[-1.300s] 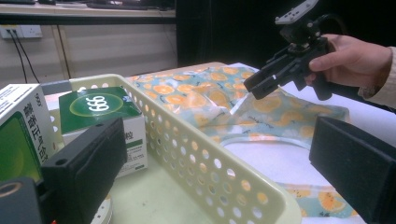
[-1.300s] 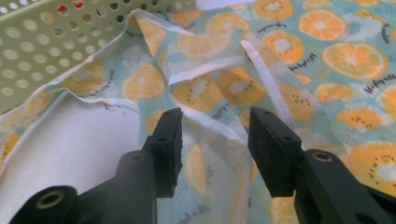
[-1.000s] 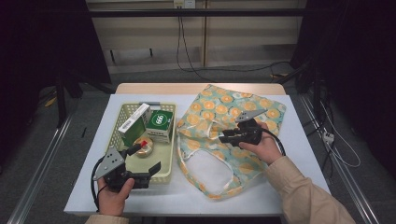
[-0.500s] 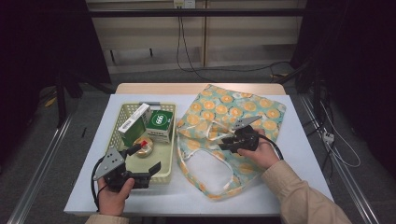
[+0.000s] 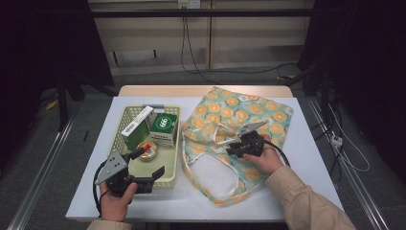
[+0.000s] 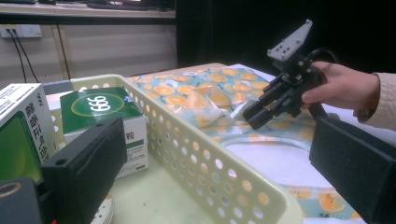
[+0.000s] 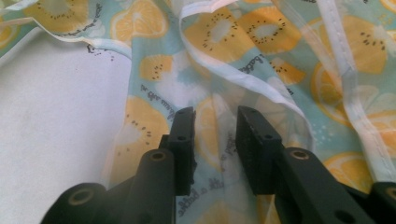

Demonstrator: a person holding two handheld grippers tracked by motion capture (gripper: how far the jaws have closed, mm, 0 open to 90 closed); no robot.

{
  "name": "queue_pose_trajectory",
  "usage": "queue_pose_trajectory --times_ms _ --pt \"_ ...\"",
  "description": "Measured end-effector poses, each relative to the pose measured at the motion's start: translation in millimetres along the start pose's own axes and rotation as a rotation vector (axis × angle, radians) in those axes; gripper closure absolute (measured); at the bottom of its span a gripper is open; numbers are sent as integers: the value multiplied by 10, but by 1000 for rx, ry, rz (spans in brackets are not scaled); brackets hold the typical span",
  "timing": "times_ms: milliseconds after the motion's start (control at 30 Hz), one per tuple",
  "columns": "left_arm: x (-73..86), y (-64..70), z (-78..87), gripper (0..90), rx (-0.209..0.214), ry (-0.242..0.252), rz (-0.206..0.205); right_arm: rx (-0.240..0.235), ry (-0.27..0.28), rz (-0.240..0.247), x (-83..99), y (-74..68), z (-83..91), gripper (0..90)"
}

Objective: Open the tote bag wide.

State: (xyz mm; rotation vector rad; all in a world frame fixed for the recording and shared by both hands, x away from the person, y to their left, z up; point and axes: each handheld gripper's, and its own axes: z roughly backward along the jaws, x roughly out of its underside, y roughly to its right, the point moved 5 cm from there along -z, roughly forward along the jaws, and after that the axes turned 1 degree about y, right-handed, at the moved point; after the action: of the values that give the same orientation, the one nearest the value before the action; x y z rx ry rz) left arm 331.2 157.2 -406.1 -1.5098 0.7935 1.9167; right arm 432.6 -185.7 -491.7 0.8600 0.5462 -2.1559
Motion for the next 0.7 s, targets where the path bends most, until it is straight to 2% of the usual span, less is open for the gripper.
queue_pose_trajectory --times_ms 133,167,300,467,600,700 --pt "1 -5 1 41 0 -1 -3 -2 14 -20 14 57 1 810" --pt "2 -2 0 41 0 -1 0 -4 18 -42 20 79 2 837" --pt "4 -12 3 41 1 -3 -6 -14 22 -43 23 104 -1 860" --pt "6 -5 -7 41 2 -4 -2 3 14 -13 13 91 -2 885" --pt "5 -6 -8 41 1 -5 -5 9 8 -6 6 84 -3 900" --pt "8 -7 -10 41 2 -5 -2 1 2 -22 -1 80 5 900"
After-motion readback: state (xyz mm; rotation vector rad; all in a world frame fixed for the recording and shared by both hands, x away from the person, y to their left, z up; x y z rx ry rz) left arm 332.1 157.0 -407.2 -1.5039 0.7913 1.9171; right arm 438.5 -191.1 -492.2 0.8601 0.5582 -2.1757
